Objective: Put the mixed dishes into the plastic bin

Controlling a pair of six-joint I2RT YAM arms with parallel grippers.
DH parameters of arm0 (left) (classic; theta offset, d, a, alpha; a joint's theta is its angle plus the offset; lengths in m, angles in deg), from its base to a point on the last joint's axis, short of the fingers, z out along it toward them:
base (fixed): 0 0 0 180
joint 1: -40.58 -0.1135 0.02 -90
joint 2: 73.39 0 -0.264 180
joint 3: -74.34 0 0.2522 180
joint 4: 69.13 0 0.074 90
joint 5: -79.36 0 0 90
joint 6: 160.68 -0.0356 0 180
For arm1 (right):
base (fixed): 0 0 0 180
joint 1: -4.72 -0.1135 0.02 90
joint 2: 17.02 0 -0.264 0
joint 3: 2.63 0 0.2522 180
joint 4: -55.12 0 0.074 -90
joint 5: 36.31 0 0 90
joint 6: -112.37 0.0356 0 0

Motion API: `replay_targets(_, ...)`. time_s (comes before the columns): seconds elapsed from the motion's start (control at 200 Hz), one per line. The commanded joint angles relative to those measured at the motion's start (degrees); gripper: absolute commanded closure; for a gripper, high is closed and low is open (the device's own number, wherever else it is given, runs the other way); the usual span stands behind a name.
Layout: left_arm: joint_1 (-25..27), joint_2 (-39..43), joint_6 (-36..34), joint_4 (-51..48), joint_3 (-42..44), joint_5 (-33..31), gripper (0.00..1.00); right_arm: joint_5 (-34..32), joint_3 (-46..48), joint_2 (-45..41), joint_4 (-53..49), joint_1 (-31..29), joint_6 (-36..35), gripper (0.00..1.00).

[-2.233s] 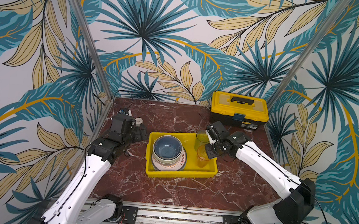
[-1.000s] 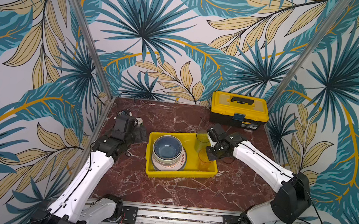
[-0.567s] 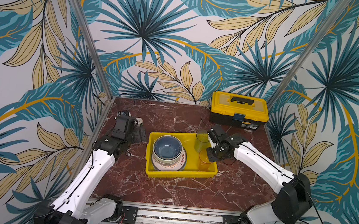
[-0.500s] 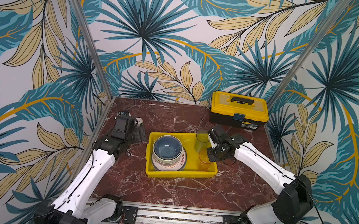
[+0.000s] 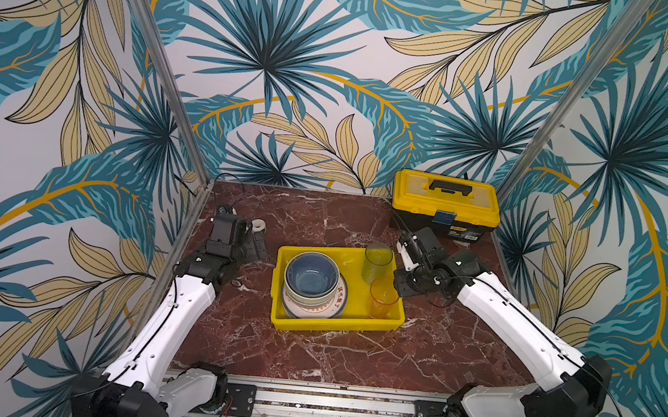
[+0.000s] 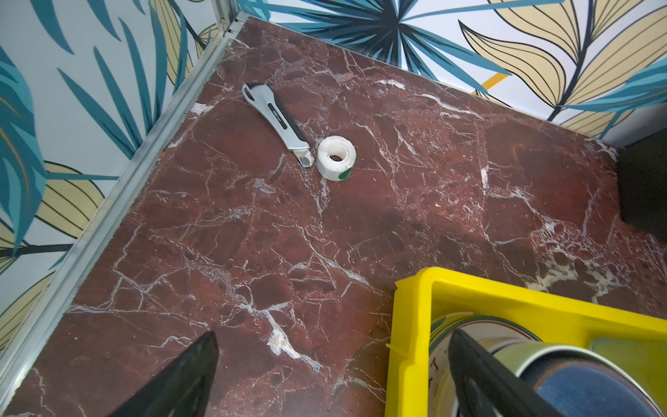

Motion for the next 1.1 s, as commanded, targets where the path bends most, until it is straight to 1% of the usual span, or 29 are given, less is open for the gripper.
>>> replay_targets(0.0, -1.4, -0.7, -2.9, 5.9, 1.8, -2.6, 0.00, -2.9, -2.5, -2.3, -0.3, 1.5, -1.0, 0.38)
replay_targets(0.09, -1.4, -0.7, -4.5, 11.3, 4.6, -4.5, 0.00, -3.3, -1.7, -4.0, 4.1, 4.6, -1.8, 0.28)
replay_targets(0.17, -1.7, -1.3, -5.6, 16.3, 7.5, -6.2, 0.00, -3.2, 0.2, -5.1, 9.0, 8.2, -2.6, 0.22)
replay_targets(0.285, -2.9, -3.3, -8.5, 21.6, 10.0, -6.2, 0.00, -5.3, 2.2, -6.2, 15.1, 11.8, -3.9, 0.13)
replay_targets(0.315, -3.3, -4.0, -8.8, 22.7, 10.5, -6.3, 0.00, -6.0, 3.2, -6.6, 17.0, 12.5, -4.3, 0.08)
replay_targets(0.396, -4.8, -5.9, -9.0, 26.2, 12.0, -6.3, 0.01, -7.3, 7.7, -7.9, 23.5, 15.3, -5.5, 0.01)
replay_targets(0.456, -5.6, -7.4, -9.0, 28.5, 12.9, -6.2, 0.00, -9.1, 11.8, -8.5, 28.8, 17.8, -5.4, 0.00)
replay_targets(0.566, -6.2, -9.5, -9.8, 31.6, 14.5, -8.1, 0.00, -11.1, 20.0, -9.1, 38.8, 22.3, -4.9, 0.00)
replay_targets(0.661, -6.6, -9.8, -12.3, 37.2, 17.6, -7.9, 0.00, -10.0, 28.1, -8.7, 50.8, 26.3, -5.3, 0.00)
replay_targets(0.711, -6.9, -9.8, -13.6, 42.5, 20.2, -7.2, 0.00, -10.5, 31.4, -7.6, 55.4, 28.3, -4.9, 0.00)
replay_targets(0.826, -7.9, -11.1, -16.0, 59.0, 27.7, -6.3, 0.00, -10.7, 37.3, -4.6, 65.0, 31.9, -4.1, 0.00)
replay_targets(0.901, -8.2, -12.7, -17.2, 65.8, 30.3, -6.2, 0.00, -11.0, 40.7, -2.9, 71.5, 33.3, -4.3, 0.00)
replay_targets(1.002, -8.5, -15.1, -18.4, 68.2, 30.1, -4.7, 0.00, -10.8, 44.1, -0.8, 79.3, 34.1, -5.0, 0.00)
replay_targets(1.062, -8.6, -15.7, -18.1, 67.9, 29.5, -2.8, 0.00, -10.3, 45.7, 1.0, 84.1, 34.3, -5.5, 0.00)
replay_targets(1.097, -8.7, -16.5, -17.5, 69.7, 29.9, -2.3, 0.00, -9.8, 46.2, 2.6, 86.8, 34.4, -5.7, 0.00)
